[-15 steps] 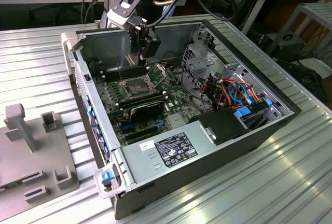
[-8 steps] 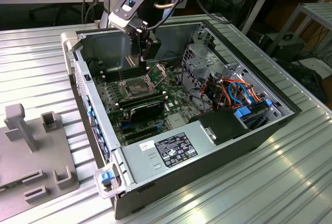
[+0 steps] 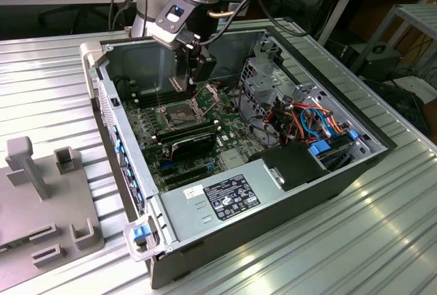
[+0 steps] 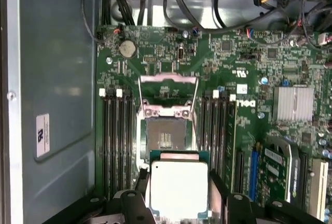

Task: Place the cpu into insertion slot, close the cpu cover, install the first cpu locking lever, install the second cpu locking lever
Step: 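Place the cpu into insertion slot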

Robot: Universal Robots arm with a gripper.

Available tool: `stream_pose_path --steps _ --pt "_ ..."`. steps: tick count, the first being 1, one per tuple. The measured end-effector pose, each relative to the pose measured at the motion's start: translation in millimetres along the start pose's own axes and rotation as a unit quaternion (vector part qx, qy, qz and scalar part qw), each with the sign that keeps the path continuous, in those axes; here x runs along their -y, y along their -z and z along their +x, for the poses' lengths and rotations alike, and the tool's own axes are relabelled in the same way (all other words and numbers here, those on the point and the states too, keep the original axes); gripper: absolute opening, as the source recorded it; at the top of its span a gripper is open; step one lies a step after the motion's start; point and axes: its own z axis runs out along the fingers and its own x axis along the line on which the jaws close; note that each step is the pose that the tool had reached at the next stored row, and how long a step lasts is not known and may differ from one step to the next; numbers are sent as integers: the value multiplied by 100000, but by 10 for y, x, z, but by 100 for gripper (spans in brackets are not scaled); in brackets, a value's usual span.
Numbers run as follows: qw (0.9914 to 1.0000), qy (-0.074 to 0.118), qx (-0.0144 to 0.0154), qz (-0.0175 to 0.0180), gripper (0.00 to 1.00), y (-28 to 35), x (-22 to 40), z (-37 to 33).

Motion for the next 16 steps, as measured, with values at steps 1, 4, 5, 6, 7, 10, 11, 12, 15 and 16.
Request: stream_pose_path --steps 1,4,5,6,7,10,11,12,15,16 --pt "100000 28 -7 -4 54 -18 -22 6" --pt "100000 24 3 8 54 -75 -56 23" --pt "100000 22 -5 2 54 -100 -59 28" --pt "100000 25 -8 3 54 -132 -66 37" --pt "100000 21 -13 -3 54 -150 -71 43" --pt "100000 21 -8 1 54 -231 -91 64" --pt "100000 19 -5 1 54 -250 -94 67" --pt "100000 20 -10 -1 54 -276 -98 72" --pt "100000 27 -1 2 54 -348 -105 85" --pt "100000 26 -1 1 54 -366 -106 86"
